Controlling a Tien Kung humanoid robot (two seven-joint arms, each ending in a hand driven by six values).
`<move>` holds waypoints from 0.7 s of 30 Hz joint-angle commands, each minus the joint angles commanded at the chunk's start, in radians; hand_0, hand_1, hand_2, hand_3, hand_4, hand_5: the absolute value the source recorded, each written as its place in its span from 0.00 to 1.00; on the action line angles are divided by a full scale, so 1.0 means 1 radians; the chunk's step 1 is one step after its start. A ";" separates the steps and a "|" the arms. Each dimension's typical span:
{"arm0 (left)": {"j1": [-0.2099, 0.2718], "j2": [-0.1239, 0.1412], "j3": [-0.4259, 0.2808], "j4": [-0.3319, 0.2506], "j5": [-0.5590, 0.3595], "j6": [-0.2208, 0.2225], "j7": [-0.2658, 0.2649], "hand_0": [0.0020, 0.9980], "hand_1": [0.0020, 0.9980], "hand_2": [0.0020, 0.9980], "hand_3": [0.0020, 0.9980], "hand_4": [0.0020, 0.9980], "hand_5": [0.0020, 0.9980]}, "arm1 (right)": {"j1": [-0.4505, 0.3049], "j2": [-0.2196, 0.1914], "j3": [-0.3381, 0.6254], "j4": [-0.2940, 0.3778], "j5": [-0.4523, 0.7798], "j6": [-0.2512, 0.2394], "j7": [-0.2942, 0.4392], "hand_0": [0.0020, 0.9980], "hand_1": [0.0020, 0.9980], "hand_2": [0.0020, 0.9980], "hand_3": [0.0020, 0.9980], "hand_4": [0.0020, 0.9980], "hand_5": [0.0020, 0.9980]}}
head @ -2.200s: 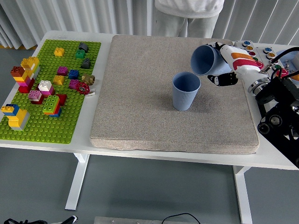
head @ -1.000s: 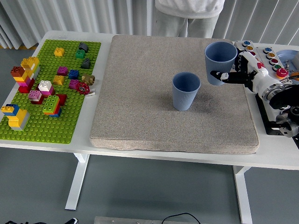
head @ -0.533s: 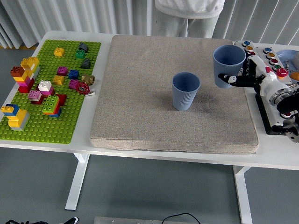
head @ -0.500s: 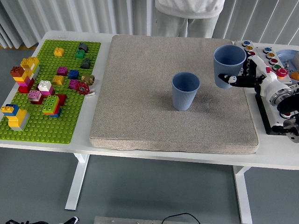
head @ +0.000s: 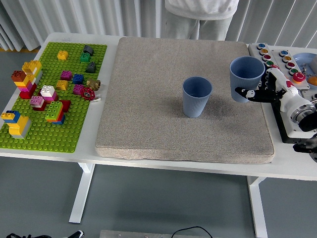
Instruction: Pick cup pour cup place
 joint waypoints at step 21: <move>0.008 -0.007 -0.016 -0.003 0.025 -0.003 0.012 0.78 0.82 0.84 0.77 0.50 1.00 | -0.058 0.072 -0.034 -0.001 -0.040 -0.019 0.009 0.87 0.73 0.63 0.70 0.71 0.15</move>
